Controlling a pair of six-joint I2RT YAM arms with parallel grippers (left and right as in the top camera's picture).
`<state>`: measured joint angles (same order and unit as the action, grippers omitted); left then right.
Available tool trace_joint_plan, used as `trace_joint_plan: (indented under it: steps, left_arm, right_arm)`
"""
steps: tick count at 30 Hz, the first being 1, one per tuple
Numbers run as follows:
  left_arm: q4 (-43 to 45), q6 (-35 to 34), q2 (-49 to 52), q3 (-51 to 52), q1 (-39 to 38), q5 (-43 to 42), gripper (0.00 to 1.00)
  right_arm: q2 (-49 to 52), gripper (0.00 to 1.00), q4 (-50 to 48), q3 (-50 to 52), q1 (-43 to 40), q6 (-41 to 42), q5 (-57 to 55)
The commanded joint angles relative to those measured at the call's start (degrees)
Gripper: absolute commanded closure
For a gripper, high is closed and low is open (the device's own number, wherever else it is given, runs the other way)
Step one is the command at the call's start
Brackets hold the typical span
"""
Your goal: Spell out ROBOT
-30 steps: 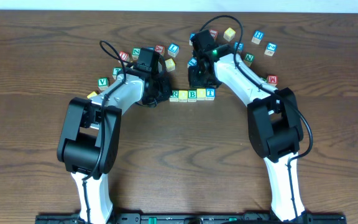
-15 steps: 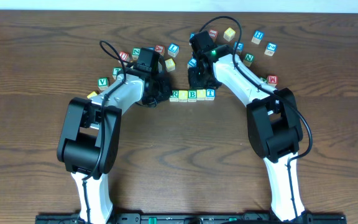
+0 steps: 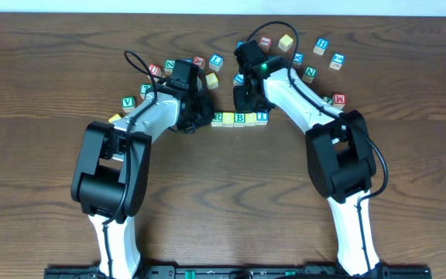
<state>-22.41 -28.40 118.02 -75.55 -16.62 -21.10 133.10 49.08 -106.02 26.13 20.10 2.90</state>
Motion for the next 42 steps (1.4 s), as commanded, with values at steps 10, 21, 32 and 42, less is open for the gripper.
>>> trace_joint_plan:
  steps: [10,21,32,42]
  left_arm:
    - [0.0,1.0,1.5,0.3,-0.2,0.1,0.93]
    - [0.0,1.0,1.5,0.3,-0.2,0.1,0.93]
    - [0.0,1.0,1.5,0.3,-0.2,0.1,0.93]
    - [0.0,1.0,1.5,0.3,-0.2,0.1,0.93]
  right_arm:
    - [-1.4,0.99,0.6,0.5,0.7,-0.4,-1.1]
    - [-1.4,0.99,-1.6,0.3,0.4,-0.4,-1.3]
    - [-1.4,0.98,0.5,-2.8,-2.5,-0.4,-1.3]
    - [-1.4,0.99,2.7,-1.2,-3.0,-0.4,-2.6]
